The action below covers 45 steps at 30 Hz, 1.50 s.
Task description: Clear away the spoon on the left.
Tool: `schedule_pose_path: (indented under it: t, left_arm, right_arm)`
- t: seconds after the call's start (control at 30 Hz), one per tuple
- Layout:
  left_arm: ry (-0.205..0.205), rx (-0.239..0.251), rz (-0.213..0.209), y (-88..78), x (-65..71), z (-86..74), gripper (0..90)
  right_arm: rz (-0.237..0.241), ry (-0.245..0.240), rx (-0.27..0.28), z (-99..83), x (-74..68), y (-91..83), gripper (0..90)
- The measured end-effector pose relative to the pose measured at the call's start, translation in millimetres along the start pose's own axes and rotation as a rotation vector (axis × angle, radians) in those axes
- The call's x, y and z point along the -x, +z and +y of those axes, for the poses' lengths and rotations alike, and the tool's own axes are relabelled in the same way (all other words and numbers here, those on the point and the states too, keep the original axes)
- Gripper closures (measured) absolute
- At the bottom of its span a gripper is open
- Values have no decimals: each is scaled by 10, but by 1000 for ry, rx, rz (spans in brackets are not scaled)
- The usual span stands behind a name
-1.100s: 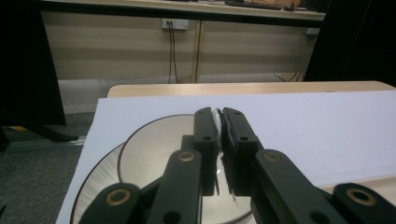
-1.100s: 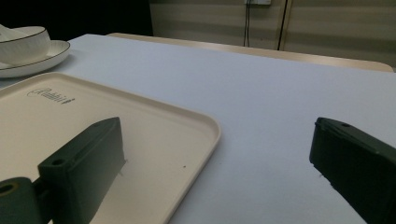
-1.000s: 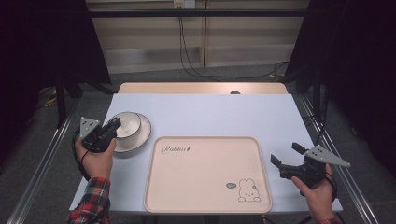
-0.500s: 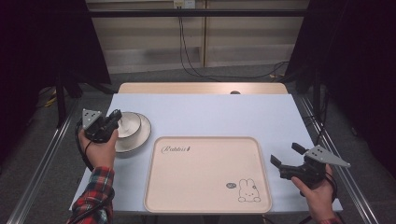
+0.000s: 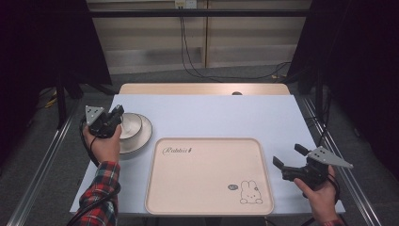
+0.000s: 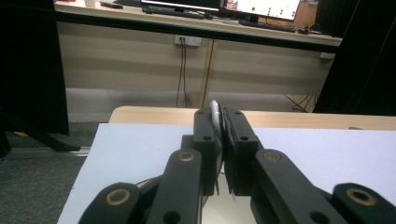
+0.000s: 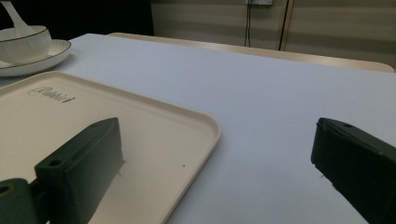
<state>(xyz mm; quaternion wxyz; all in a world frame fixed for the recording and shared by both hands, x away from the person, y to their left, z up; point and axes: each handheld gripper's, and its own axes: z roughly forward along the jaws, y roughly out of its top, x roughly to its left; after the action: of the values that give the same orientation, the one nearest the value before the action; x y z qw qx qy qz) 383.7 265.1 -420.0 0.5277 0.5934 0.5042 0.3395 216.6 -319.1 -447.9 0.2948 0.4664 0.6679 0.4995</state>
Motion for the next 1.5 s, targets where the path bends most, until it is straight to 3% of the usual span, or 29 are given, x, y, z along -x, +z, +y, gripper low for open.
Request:
schedule_pose_path:
  t: [0.13, 0.53, 0.97, 1.27, 1.5]
  left_arm:
    - [21, -11, 4, 21, 11, 18, 851]
    - [-5, -10, -1, -61, -29, 136, 853]
    - [-24, 6, -61, -166, 46, 367, 854]
    - [-30, 45, -100, -256, 114, 532, 854]
    - [-49, 50, -159, -308, 163, 601, 854]
  right_arm:
    - [7, -1, 1, 1, -7, -2, 17]
    - [9, 2, 4, 3, -2, -9, 11]
    - [13, -7, 4, -1, -7, -9, 3]
    - [20, -19, 9, -2, -16, -13, 1]
    - [21, -19, 5, -4, -22, -12, 1]
